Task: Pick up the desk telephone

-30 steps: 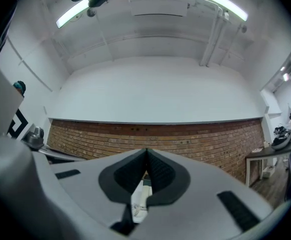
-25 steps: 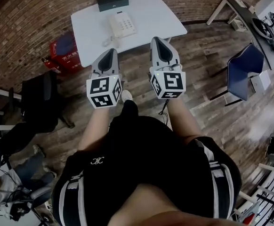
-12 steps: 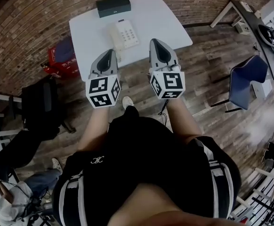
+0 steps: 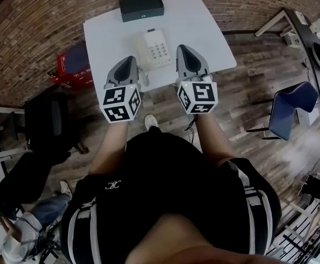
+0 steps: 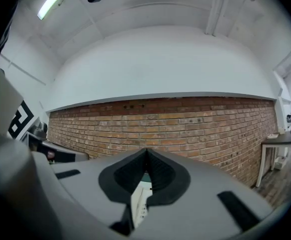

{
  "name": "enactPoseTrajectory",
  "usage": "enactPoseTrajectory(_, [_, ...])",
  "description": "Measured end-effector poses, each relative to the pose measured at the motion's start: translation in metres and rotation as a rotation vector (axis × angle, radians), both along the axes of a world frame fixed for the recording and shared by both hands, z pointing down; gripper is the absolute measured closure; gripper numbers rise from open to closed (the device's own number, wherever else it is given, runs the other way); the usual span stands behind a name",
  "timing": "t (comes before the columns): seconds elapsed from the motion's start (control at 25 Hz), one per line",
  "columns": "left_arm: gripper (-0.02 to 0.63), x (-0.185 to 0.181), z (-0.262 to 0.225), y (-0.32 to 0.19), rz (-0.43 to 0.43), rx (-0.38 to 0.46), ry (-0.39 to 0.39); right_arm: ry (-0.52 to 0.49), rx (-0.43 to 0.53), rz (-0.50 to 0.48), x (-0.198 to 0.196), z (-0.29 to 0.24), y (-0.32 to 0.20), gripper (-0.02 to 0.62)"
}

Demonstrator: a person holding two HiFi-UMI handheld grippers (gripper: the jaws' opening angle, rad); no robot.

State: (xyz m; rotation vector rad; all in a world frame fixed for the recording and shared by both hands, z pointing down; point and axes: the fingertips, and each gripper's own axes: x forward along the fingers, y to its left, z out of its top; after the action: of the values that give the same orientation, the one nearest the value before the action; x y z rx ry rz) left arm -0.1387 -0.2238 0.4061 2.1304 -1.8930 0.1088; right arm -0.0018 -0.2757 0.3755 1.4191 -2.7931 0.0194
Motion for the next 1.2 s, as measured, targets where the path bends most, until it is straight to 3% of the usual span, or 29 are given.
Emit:
enactPoseTrajectory(0.28, [0.604,-0.025,0.022,-0.056,0.008,-0.049,0.023,0.029,-0.051,0.004,-0.019,0.023,-0.053,0.597])
enactPoseTrajectory(0.64, [0.604,-0.022,0.047,-0.085,0.023,-0.112,0.024,0.062,-0.118,-0.002,-0.02,0.051,-0.084,0.597])
enactPoseTrajectory(0.8, [0.604,-0.028,0.058,-0.096,-0.012,-0.143,0.024,0.076,-0.145,-0.044,-0.026,0.064,-0.103,0.597])
enactPoseTrajectory(1.2, [0.603,-0.042,0.104,-0.126,-0.078,-0.267,0.06,0.123,-0.345,-0.172,-0.033,0.137,-0.156,0.597])
